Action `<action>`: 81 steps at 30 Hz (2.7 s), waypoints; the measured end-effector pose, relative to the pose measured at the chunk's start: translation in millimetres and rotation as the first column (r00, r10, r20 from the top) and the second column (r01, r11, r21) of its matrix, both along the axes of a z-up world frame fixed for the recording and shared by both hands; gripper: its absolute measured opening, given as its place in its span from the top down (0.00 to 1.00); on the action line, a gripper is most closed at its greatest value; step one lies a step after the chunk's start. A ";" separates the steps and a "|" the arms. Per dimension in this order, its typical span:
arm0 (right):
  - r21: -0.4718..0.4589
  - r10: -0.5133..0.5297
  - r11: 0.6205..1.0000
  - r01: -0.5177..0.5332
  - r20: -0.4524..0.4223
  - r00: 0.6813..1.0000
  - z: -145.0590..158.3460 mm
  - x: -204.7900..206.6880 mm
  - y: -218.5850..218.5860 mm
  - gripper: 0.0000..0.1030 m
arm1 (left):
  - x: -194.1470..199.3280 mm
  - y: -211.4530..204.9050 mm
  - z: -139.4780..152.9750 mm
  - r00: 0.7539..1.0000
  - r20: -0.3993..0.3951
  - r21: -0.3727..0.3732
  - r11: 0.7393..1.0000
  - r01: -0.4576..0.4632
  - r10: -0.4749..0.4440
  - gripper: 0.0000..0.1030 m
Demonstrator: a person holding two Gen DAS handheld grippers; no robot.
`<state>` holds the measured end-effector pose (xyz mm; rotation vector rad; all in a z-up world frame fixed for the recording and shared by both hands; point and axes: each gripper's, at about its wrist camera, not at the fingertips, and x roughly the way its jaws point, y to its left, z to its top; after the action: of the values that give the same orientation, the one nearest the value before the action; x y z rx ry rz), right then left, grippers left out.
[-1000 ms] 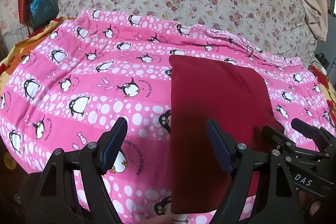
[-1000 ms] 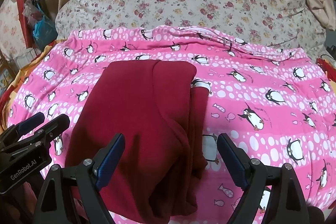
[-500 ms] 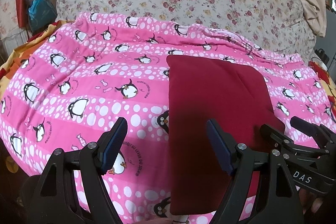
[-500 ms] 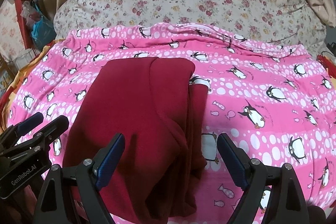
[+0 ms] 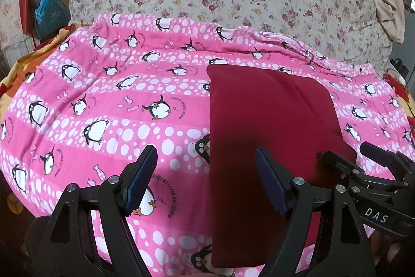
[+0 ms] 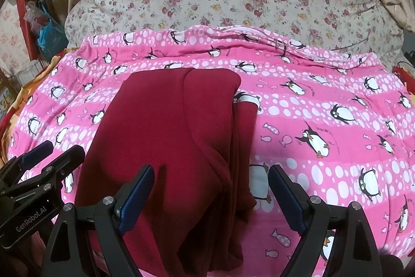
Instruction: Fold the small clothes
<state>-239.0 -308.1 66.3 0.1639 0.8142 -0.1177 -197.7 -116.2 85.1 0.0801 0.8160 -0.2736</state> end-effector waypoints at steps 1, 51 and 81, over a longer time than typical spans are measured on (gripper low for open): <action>0.000 0.000 1.000 0.000 0.000 1.000 -0.3 0.0 -0.1 0.15 | 0.4 0.1 -0.5 1.000 -0.002 0.001 1.000 0.000 0.000 0.24; 0.004 -0.002 1.000 0.002 -0.022 1.000 -3.3 1.9 9.1 0.15 | 0.8 -1.4 -1.1 1.000 -0.004 0.010 1.000 0.001 -0.001 0.24; 0.003 0.011 1.000 -0.011 -0.032 0.999 -5.6 3.5 13.9 0.15 | 0.7 -0.1 -0.7 1.000 0.012 0.017 1.000 0.008 -0.008 0.24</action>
<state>-235.5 -294.2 60.7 0.1605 0.8474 -0.1094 -197.1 -116.3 84.5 0.1005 0.8060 -0.2738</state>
